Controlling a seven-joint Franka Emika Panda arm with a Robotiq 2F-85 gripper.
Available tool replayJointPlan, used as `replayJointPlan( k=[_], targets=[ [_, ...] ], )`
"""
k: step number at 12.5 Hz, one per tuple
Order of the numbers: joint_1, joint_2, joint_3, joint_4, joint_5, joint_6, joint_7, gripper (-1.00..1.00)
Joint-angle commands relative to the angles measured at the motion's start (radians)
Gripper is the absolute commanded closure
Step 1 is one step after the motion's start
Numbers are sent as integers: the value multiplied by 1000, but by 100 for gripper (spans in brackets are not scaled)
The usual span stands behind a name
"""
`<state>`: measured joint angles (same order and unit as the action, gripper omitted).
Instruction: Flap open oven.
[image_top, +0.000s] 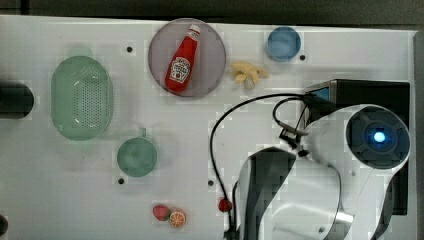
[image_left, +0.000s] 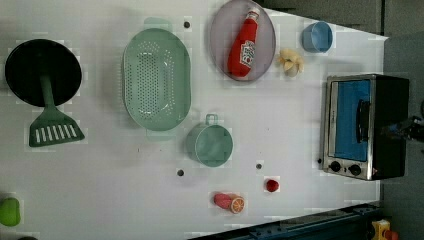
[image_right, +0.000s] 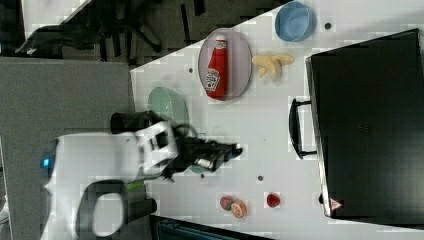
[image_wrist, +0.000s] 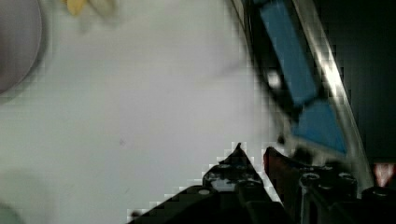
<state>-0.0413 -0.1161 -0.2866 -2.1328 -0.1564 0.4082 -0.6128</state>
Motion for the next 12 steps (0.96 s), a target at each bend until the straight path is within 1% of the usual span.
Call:
replayJointPlan(
  k=[1,3,7,12],
  targets=[
    [-5,11,-55,-42,-15,135,-335,65],
    [-8,49,-95,-53,-15,215,-422,65],
    [-10,133,-154,-66,-8,290,-493,65],
    [-10,207,-158,-97,-6,391,-493,65]
  ],
)
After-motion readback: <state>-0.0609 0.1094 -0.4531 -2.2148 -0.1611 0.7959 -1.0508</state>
